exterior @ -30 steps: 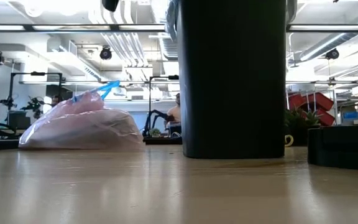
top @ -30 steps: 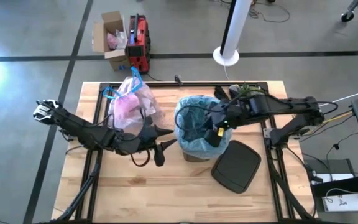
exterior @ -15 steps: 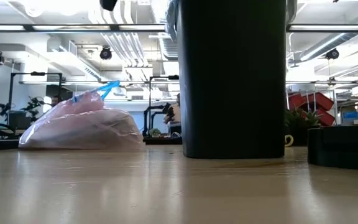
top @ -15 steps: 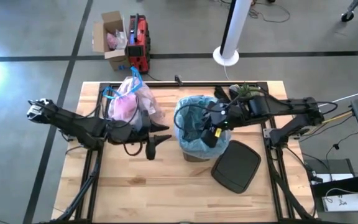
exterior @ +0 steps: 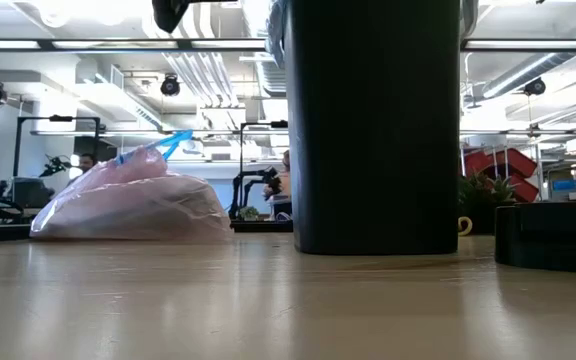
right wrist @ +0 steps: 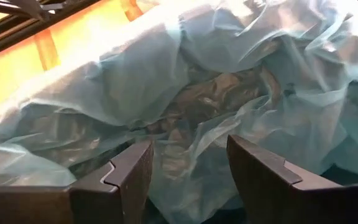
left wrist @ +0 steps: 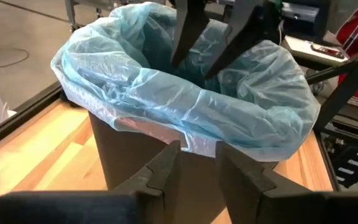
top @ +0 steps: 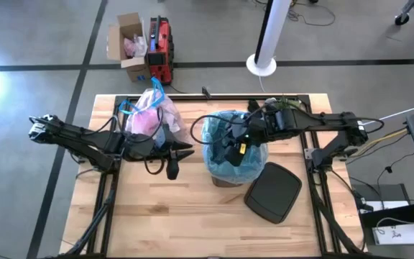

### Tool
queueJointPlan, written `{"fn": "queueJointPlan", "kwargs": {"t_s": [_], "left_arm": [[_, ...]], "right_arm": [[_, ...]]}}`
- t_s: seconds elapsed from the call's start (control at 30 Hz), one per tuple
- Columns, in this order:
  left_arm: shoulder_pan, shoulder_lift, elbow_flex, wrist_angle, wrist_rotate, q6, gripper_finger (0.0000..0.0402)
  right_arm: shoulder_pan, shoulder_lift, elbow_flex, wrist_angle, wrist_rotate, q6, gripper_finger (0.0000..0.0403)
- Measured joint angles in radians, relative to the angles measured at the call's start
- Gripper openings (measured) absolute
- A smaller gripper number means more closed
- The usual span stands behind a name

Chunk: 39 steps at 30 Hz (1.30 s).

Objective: Place trash/remove bag and relplace
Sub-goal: Insert the new blue trash bag into the black trash bin

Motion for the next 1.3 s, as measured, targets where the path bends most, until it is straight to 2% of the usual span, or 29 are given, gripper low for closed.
{"fn": "queueJointPlan", "kwargs": {"t_s": [0.1, 0.23, 0.4, 0.53, 0.77, 1.07, 1.23, 1.3], "left_arm": [[0.002, -0.001, 0.0, 0.0, 0.014, 0.003, 0.0061], [0.005, -0.001, 0.0, -0.001, 0.021, 0.017, 0.0033], [0.014, -0.003, 0.0, -0.005, 0.021, 0.019, 0.0005], [0.026, -0.003, 0.0, -0.005, 0.021, 0.023, 0.0004], [0.051, -0.002, -0.001, -0.006, 0.02, 0.045, 0.0008], [0.059, -0.019, -0.002, -0.031, 0.034, 0.045, 0.0002], [0.061, -0.039, -0.002, -0.036, 0.048, 0.046, 0.0002], [0.062, -0.045, -0.002, -0.036, 0.048, 0.054, 0.0001]], "right_arm": [[-0.024, 0.001, 0.0, 0.0, -0.035, -0.05, 0.0175], [-0.062, 0.01, -0.001, -0.004, -0.139, -0.121, 0.0141], [-0.101, 0.008, -0.024, -0.003, -0.183, -0.182, 0.0068], [-0.122, 0.009, -0.043, -0.001, -0.265, -0.182, 0.0009], [-0.104, 0.008, -0.053, 0.005, -0.277, -0.186, 0.0005], [-0.003, 0.007, 0.003, 0.002, -0.193, -0.197, 0.0001], [0.04, 0.007, 0.033, 0.016, -0.267, -0.202, 0.0], [0.035, 0.007, 0.027, 0.03, -0.251, -0.184, 0.0]]}}
